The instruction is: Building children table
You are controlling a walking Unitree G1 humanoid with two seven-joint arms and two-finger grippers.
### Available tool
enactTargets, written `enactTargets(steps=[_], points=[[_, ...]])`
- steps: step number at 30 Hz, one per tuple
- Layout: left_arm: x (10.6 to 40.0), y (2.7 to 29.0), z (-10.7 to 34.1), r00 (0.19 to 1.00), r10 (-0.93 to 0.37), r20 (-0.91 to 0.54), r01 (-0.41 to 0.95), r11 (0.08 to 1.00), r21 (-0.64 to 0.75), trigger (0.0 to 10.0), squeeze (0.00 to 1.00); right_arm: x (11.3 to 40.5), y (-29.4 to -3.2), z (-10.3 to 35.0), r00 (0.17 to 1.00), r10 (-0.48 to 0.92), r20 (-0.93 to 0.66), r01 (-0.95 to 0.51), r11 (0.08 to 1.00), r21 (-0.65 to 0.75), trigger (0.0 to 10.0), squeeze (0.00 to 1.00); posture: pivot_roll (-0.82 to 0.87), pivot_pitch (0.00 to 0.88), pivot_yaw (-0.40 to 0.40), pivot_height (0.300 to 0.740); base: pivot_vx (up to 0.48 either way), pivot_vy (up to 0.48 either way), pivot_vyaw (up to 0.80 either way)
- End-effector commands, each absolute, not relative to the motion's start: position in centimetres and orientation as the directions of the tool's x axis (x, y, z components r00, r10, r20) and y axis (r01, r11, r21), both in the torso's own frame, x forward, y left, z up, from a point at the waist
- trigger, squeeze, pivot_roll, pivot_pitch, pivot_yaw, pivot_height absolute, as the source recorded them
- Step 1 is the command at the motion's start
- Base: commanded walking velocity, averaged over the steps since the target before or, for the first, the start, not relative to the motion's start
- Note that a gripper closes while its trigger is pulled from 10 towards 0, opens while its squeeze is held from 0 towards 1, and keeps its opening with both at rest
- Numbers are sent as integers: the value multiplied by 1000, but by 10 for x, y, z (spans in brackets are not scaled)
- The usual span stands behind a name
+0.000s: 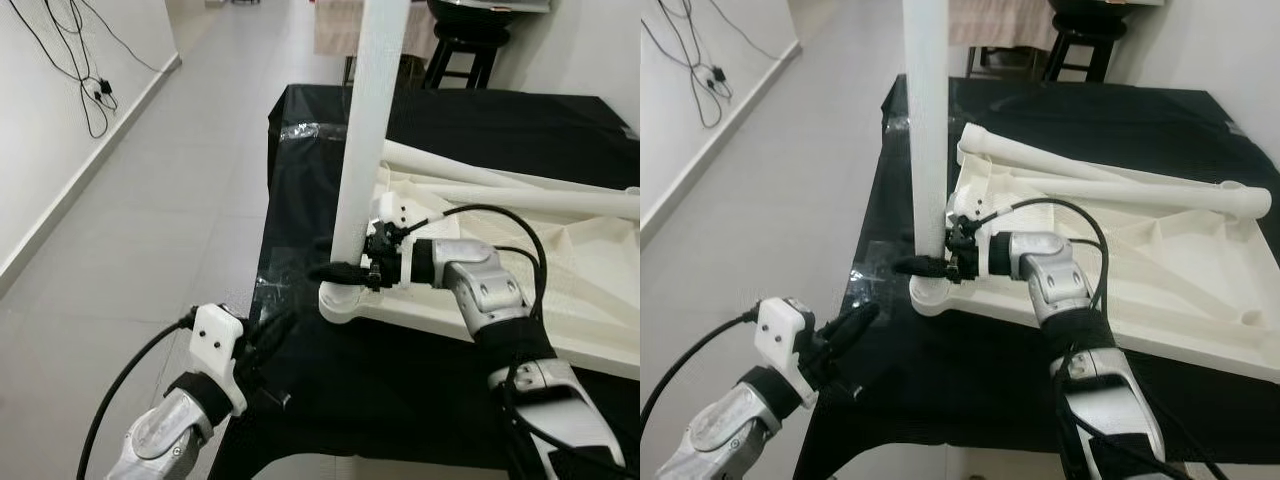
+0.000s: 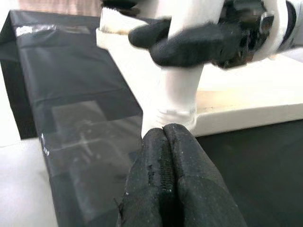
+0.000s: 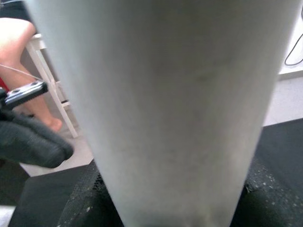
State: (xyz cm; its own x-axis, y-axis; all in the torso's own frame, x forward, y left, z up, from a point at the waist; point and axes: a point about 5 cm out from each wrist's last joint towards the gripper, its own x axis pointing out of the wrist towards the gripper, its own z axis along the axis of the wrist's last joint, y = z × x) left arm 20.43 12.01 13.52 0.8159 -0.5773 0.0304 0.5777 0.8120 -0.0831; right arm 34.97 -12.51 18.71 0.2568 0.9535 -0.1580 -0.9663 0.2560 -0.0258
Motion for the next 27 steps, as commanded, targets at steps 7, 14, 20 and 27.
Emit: enactTargets(steps=[7,14,20,27], points=[[186,116,129,811,-586,3,583,807,-95,10000,0,323,-140,156,588,791,-166,-808,584,-77,0,0,54,147,-75,740,0,0,0],[189,116,129,796,-606,-6,602,792,-106,10000,0,257,-115,138,915,343,-213,-371,922,-107,0,0,-6,124,-22,740,0,0,0],[192,115,127,782,-623,-8,618,777,-118,10000,0,267,-111,131,869,443,-222,-479,865,-151,0,0,12,106,-44,740,0,0,0],[191,115,125,797,-605,-3,601,792,-110,10000,0,275,-108,138,798,568,-201,-599,785,-157,10000,1000,15,66,-52,740,0,0,0]])
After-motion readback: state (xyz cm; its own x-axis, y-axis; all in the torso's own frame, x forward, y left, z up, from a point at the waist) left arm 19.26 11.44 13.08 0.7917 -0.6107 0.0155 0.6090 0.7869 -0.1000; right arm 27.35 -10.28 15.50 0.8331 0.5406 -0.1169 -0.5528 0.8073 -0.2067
